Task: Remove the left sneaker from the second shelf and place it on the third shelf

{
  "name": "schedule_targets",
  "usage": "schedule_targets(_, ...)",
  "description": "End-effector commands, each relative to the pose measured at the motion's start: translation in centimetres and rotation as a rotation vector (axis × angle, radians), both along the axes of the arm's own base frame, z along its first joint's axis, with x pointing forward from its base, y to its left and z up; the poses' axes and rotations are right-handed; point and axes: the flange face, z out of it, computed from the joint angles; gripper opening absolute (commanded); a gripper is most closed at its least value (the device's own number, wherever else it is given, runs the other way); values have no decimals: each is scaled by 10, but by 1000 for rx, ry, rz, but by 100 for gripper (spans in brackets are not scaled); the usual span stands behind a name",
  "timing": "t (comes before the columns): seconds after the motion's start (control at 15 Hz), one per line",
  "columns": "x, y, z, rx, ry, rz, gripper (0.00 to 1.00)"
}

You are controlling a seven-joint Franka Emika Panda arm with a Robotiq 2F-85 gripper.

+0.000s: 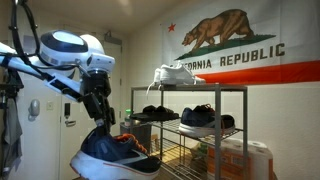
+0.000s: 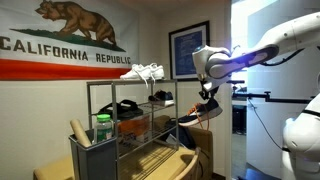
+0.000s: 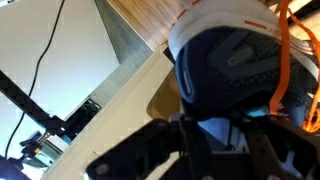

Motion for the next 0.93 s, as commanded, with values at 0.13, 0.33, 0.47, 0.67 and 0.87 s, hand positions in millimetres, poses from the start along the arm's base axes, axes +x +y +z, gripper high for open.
schedule_targets(0.13,20,-10,-39,33,-91,2,9)
schedule_targets(0.33,38,-10,-56,56,-160,11,9)
schedule_targets(0.47,52,-9,-69,76,-198,16,9)
schedule_targets(0.67,74,-1,-91,100,-274,26,9)
schedule_targets(0.87,98,8,-111,130,-341,37,9)
